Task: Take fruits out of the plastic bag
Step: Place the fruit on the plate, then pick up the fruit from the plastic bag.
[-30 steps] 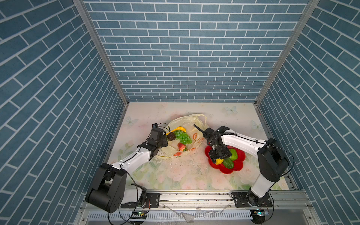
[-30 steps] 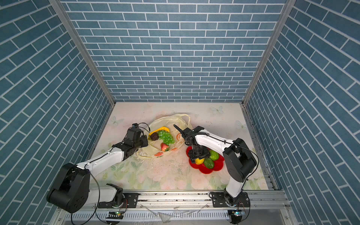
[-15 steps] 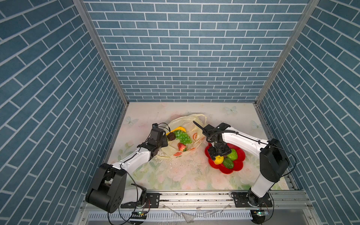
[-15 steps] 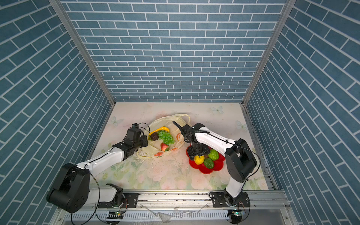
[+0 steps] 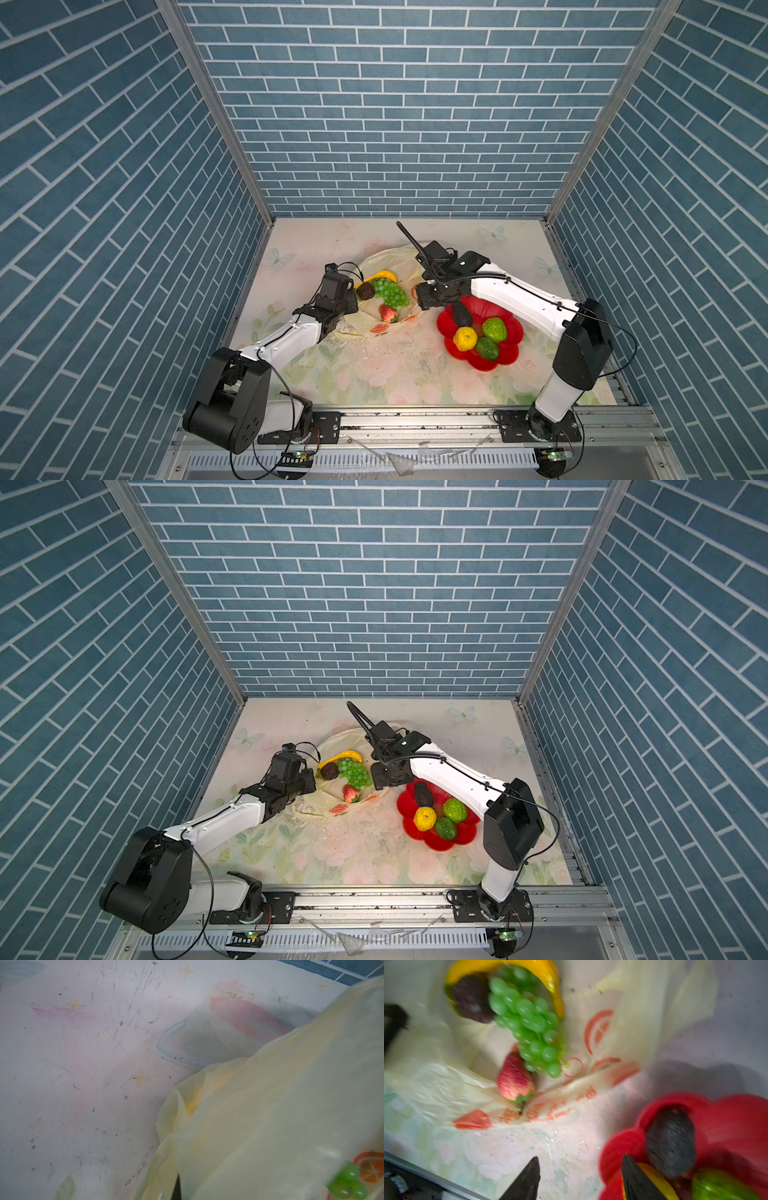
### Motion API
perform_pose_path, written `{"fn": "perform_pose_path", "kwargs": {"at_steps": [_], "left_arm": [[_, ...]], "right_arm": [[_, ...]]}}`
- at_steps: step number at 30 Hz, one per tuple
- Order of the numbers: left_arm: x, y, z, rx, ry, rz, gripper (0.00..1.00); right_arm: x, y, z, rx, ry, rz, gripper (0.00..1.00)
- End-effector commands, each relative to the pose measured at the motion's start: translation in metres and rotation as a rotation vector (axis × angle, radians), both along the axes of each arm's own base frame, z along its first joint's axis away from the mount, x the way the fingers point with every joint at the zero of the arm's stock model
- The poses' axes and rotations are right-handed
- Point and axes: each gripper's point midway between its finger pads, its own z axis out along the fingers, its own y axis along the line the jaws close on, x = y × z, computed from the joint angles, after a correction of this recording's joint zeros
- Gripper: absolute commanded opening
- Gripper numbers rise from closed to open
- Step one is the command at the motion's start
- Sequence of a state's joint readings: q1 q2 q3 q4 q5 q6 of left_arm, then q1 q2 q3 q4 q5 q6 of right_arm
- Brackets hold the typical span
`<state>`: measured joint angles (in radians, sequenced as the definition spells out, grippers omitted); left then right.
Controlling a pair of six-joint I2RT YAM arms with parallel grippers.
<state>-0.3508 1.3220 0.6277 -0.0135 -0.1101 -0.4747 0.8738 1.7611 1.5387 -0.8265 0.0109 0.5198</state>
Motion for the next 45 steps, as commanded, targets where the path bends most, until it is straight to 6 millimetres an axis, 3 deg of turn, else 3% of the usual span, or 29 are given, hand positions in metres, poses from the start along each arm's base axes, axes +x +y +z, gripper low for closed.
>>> {"fn": "perform_pose_path", "kwargs": {"at_steps": [1, 9, 17, 21, 23, 24, 25, 45], "left_arm": [[-0.002, 0.006, 0.001, 0.015, 0.005, 0.015, 0.0], [-0.002, 0.014, -0.008, -0.037, 0.035, 0.055, 0.0], [-0.002, 0.016, -0.014, -0.059, 0.054, 0.069, 0.0], [-0.002, 0.015, -0.016, -0.069, 0.057, 0.067, 0.0], [-0.002, 0.014, -0.014, -0.074, 0.052, 0.063, 0.0], [-0.002, 0.015, -0.014, -0.076, 0.052, 0.064, 0.0], [-0.002, 0.014, -0.014, -0.076, 0.052, 0.061, 0.0], [-0.002, 0.011, -0.014, -0.088, 0.05, 0.048, 0.0]], "right_arm": [[0.019, 0.06, 0.014, 0.171, -0.07, 0.015, 0.62], [0.032, 0.123, 0.004, 0.282, -0.156, 0.068, 0.58], [0.041, 0.16, -0.027, 0.28, -0.194, 0.092, 0.58], [0.051, 0.164, -0.041, 0.234, -0.215, 0.064, 0.6], [0.056, 0.165, -0.038, 0.231, -0.237, 0.052, 0.62], [0.058, 0.166, -0.054, 0.209, -0.23, 0.052, 0.63], [0.059, 0.167, -0.056, 0.205, -0.233, 0.05, 0.63], [0.08, 0.186, -0.073, 0.156, -0.27, 0.057, 0.54]]}}
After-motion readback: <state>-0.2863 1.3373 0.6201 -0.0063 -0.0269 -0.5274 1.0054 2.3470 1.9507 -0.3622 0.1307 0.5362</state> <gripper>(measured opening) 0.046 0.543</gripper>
